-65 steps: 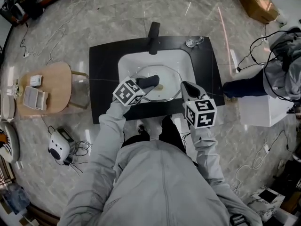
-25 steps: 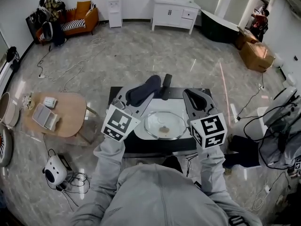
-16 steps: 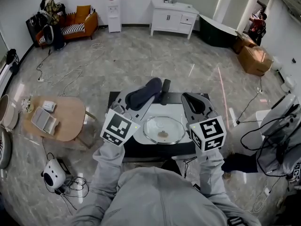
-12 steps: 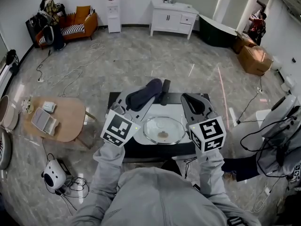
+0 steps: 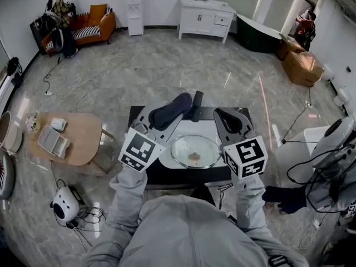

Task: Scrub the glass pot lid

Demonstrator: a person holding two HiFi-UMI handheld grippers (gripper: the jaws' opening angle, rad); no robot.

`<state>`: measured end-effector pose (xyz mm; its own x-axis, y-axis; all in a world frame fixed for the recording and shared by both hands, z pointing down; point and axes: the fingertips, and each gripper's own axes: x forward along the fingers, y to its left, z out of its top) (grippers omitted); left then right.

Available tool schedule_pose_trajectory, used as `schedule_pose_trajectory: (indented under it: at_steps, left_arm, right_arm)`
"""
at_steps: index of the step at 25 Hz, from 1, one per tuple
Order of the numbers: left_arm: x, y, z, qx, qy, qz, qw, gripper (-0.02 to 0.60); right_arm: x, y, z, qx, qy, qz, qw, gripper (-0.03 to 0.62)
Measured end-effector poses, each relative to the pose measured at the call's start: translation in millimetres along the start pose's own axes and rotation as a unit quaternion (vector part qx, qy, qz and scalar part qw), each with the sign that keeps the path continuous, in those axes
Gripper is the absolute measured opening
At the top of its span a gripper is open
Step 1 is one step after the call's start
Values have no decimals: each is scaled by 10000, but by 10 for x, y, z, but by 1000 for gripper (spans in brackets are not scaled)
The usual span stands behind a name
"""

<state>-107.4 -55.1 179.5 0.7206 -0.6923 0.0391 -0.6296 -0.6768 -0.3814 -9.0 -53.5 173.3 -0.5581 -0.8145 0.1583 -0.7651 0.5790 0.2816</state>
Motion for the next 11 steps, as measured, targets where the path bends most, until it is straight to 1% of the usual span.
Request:
schedule_pose_trajectory:
  at_steps: [5,11]
  left_arm:
    - [-11,47,-62,-50,23,3,10000,120]
    - [-36,68,-52,-52,6,-4,10000,120]
  right_arm:
    - [85,39,-19,-2,13,66,10000,29]
    - [110,57,-16,-4,22,68,10000,29]
